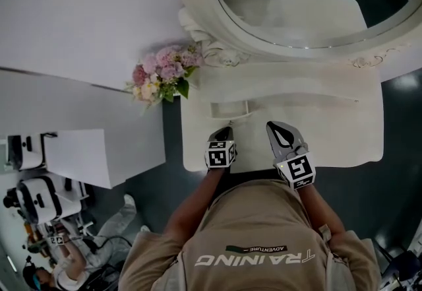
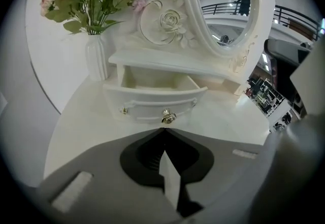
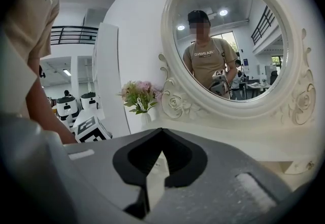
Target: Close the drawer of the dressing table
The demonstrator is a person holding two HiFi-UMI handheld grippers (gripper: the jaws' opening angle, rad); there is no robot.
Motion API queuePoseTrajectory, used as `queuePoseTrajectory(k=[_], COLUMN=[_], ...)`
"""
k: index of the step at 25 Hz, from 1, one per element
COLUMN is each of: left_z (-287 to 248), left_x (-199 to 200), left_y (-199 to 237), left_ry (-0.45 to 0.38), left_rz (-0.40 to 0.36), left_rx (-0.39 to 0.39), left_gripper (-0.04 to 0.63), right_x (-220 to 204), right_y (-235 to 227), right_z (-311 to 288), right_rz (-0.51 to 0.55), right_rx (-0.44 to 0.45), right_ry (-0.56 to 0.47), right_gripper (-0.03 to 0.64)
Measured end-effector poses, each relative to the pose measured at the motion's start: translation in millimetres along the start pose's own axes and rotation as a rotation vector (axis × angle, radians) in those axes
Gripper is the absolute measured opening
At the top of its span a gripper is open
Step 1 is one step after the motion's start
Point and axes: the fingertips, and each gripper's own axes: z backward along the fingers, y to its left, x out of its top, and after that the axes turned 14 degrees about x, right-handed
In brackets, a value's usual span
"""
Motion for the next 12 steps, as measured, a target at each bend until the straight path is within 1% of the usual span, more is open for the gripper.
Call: queuePoseTrajectory(k=[5,9,12], left_z=[-10,-14,-16], left_x=[1,2,3], left_y=[-6,-6,-9], left_ry=[0.021,0.029,0.028], left_rz=[-0.002,-0.001,-0.017], left_rx=[-0.005,0.009,0.014], left_gripper=[0.017,0.018,0.017], right_x=[-7,-11,-16], right_y=[-5,-10,-12], right_z=[3,3,2], right_rz=[0.007,-0.009,-0.02], right_rx=[0.001,-0.005,0.002], right_ry=[0.038,0.04,0.051], right_gripper=[0.003,0.003,0.003])
